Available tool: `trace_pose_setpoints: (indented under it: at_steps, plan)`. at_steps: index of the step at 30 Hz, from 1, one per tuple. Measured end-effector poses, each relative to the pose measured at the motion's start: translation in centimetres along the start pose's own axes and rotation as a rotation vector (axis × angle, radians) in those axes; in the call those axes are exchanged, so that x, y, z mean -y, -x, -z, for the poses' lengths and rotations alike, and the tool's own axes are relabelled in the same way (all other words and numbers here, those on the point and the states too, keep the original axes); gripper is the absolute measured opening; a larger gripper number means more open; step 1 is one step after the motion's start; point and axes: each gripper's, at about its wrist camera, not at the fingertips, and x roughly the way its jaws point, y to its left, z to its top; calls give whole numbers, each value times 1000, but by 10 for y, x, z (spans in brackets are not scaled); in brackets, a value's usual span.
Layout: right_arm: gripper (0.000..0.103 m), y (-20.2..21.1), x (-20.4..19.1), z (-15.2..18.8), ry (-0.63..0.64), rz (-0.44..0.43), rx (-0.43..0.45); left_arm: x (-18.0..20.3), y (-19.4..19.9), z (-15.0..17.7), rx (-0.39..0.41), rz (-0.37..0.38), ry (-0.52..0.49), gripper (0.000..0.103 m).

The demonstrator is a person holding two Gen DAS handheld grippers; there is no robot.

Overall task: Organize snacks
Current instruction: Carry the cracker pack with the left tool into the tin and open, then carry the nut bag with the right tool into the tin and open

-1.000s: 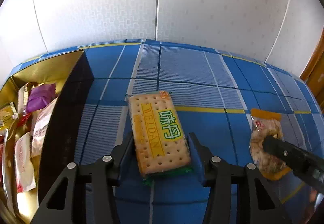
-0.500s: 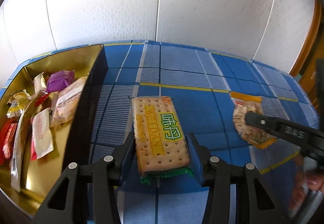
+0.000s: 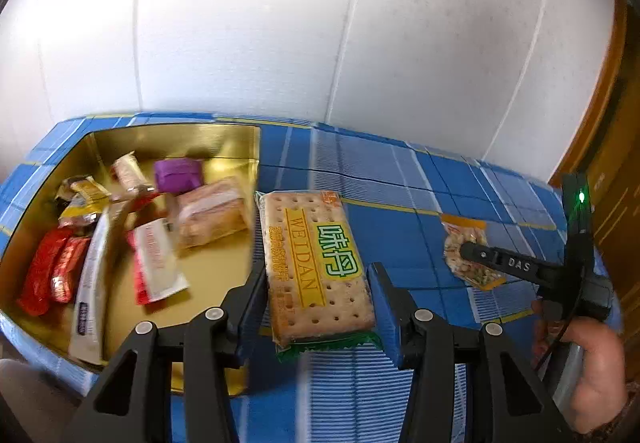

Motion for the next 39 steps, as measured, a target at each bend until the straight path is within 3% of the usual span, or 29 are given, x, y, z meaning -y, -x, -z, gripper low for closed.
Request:
trace_pose_setpoints:
  at_steps: [11, 21, 30, 35, 39]
  plan:
    - [35, 0, 0, 0, 2, 3, 3, -61, -2, 0, -104, -1, -30, 50]
    - [35, -1, -1, 0, 9, 11, 13, -84, -34, 0, -281, 127, -16, 50]
    - [35, -1, -1, 1, 13, 14, 15, -102, -33, 6, -304, 21, -107, 46]
    - [35, -1, -2, 0, 15, 15, 17, -123, -24, 7, -297, 85, -37, 48]
    - [35, -1, -2, 0, 15, 19, 20, -132, -9, 6, -208, 151, 10, 51]
